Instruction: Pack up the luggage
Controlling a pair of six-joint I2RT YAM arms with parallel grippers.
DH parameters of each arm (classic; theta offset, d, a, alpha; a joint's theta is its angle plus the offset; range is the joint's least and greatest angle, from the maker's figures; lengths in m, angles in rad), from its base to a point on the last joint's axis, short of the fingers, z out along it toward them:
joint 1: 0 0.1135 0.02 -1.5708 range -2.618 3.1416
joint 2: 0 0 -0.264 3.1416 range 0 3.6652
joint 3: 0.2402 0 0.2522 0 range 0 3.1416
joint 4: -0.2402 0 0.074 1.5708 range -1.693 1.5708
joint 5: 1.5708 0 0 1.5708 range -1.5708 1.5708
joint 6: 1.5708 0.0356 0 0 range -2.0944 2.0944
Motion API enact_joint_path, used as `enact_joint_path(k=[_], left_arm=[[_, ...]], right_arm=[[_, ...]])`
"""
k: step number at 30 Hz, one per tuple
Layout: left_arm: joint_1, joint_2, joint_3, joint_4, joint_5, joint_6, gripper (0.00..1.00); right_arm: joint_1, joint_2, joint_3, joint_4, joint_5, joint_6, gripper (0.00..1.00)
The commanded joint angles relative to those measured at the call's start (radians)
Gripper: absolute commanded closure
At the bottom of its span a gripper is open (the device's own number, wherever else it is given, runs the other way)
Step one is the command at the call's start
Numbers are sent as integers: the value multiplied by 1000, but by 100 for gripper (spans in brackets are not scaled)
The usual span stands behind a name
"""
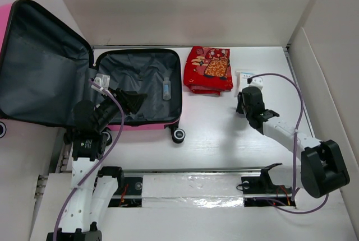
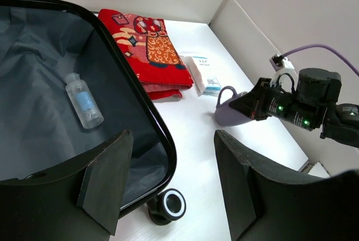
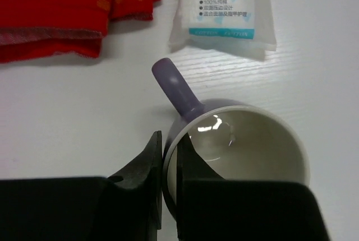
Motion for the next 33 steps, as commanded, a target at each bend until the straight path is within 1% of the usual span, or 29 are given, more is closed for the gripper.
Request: enact_joint_path(k=[1,3,4,5,6,7,8,9,10,11,12,13,14,15,16,17,18,19,20,21,22,23,24,25,26,27,29,30,33], left_arm=[[-4,-16,32,36,3,4,43],[-4,-10,35,39,3,4,43],[-4,-8,35,42,6,1,43],[-4,-8,35,42,6,1,43],[-4,-11,33,42,6,1,43],[-4,-11,33,39,2,3,43],[-4,-13,35,37,-3,4,43],[-4,-10,35,36,-5,4,43],[-4,-8,36,36,-8,6,43],[-4,-7,38,34,-9,6,43],[-4,-7,38,30,-12,6,43],[-4,-8,40,27,-20,6,43],[-4,-8,40,24,-24,7,43],[-4,-10,41,19,-31,7,43],[-4,-8,44,16,-40,6,43],[-4,-5,47,16,-44,6,44],[-4,-4,49,10,-51,3,44],[-4,-5,55,4,-78,0,45],[-4,-7,59,-9,-99,-2,46],[-4,-11,66,-39,-125,-3,47],[-4,-13,84,-53,-191,-3,48],[-4,-16,92,-81,-227,-5,51],[-4,-19,99,-107,-251,-5,51],[-4,-21,108,-114,-286,-8,52],[-4,-22,110,-118,-290,-6,52],[-4,-28,112,-116,-291,-6,52],[-4,-31,115,-115,-291,-5,52],[-4,-31,119,-118,-296,-5,52],[-4,-31,124,-127,-302,0,52]], right_arm=[[37,-83,20,-6,36,11,100],[96,-157,38,0,34,-21,100],[117,-191,48,29,21,-30,100],[140,-237,61,55,-30,-56,100],[182,-249,106,65,-65,-72,100],[205,-251,136,79,-109,-87,100],[232,-222,170,77,-198,-114,100],[258,-199,211,73,-238,-131,100],[325,-171,291,73,-271,-145,100],[359,-141,328,79,-329,-171,100],[386,-71,365,89,-366,-193,100],[434,-26,441,103,-428,-213,100],[457,20,480,109,-517,-239,100],[477,116,526,106,-556,-253,100],[495,166,573,93,-596,-266,100],[528,215,670,86,-671,-300,100],[540,264,718,80,-699,-308,100],[549,359,764,82,-734,-309,100],[549,407,849,85,-806,-344,100],[549,454,894,80,-826,-345,100],[549,503,940,56,-846,-342,100],[549,592,985,39,-878,-340,100],[549,634,1070,30,-895,-340,100],[549,675,1112,-17,-923,-340,100],[549,756,1152,-29,-968,-340,100],[549,796,1230,-42,-983,-340,99],[549,876,1314,-119,-995,-342,98],[549,945,1382,-159,-1006,-355,97],[549,1022,1421,-173,-995,-343,97]])
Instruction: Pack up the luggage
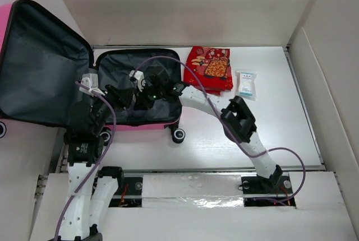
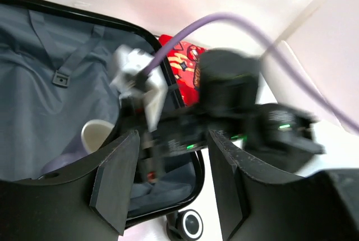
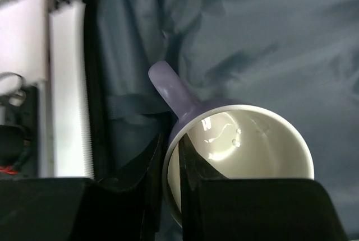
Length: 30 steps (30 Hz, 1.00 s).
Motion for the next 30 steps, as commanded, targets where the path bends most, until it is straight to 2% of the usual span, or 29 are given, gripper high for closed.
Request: enact_joint_path(k=[1,6,9,10,12,13,15,16,19,22,27,29,30], left_arm=[[-3,-12,48,8,-30,2,52],[-3,-7,46,7,-29,4,52],[-3,-9,40,11,-22,2,52],[-3,-9,42,11,-24,2,52],[-3,-7,42,8,-27,4,52],[-3,-7,39,10,-29,4,52],[-3,-14,34,13,-26,4,52],[-3,-12,31,14,-27,4,52],[-3,-9,34,11,-32,4,52],[-3,-10,31,10,-32,5,52],[-3,-7,30,13,-27,7,51],[-3,-6,30,13,-26,7,52],[-3,-1,30,14,-23,9,52]], right_arm=[[-1,19,100,5,-72,-14,97],[-31,84,139,11,-44,4,94],[-42,150,222,-36,8,4,82],[-42,164,238,-56,34,4,68],[-42,176,258,-60,103,4,49],[-42,171,258,-40,127,4,35],[-42,145,256,-24,177,13,24],[-42,132,252,-1,189,34,15],[-51,66,235,38,252,39,3],[-62,-19,218,68,281,27,0],[-117,-232,-36,215,293,41,0],[-149,-373,-157,325,309,59,8],[-194,-422,-290,363,331,82,19]])
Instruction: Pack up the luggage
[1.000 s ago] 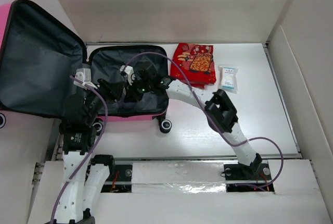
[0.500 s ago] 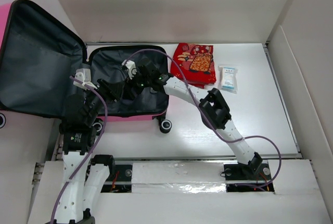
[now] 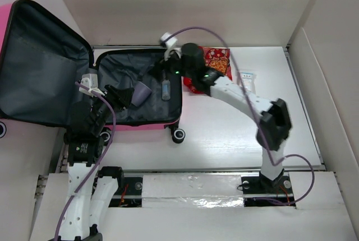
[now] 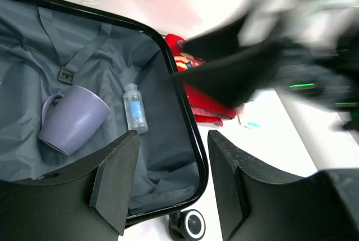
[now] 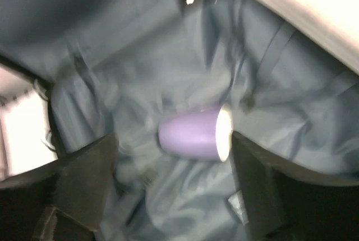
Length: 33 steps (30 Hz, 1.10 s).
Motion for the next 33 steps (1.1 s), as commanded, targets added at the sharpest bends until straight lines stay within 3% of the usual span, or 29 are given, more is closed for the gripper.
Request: enact_joint_path(k=[1,4,8,9,10,11,13,15,19,27,30,31,33], left_arm=[[-3,3,27,35,12,8,52],[-3,1,21,50,38,6,60],[-3,4,15,66,69,6,80],[-3,1,12,69,75,6,84],[-3,0,10,75,82,6,87],[-3,1,9,76,89,6,90],[-3,8,9,79,98,5,90],[-3,11,9,81,102,3,89],[-12,3,10,72,89,14,86],[-22,-6,18,56,70,23,83],[-22,-12,18,55,72,25,83],[-22,-12,18,53,69,25,83],[-22,-8,19,53,69,26,83]], right_arm=[[-109,-207,-222,270,73,56,56],[-254,-404,-509,365,195,137,99],[-514,-580,-790,328,426,257,100],[-575,-616,-829,303,467,313,99],[-635,-629,-909,294,473,335,78],[-740,-635,-948,317,476,349,64],[-822,-605,-991,334,455,375,30],[-886,-546,-970,321,390,380,20],[-874,-355,-809,182,312,348,4],[-850,-126,-669,101,170,340,7],[-863,-103,-658,111,129,350,21],[-872,-103,-663,120,118,349,40],[-872,-106,-673,133,118,355,43]])
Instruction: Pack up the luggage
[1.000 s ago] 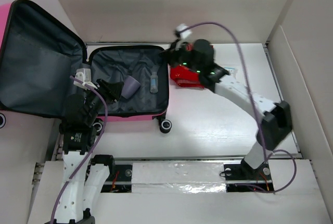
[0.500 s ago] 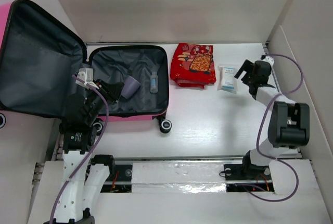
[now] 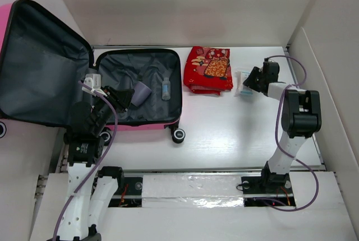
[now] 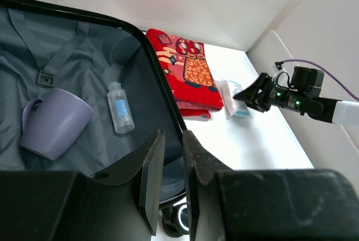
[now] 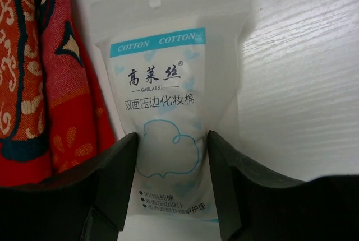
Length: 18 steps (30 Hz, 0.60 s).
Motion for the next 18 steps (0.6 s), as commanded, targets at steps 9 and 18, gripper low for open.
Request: enact_joint_path(k=[9,18], left_arm=[[-6,-10,19,29,-5,19,83],[-6,2,13,49,16,11,82]], right_arm=[[-22,-126,-131,182,-72,56,100],[320,-317,-26,232,-264,58,100]])
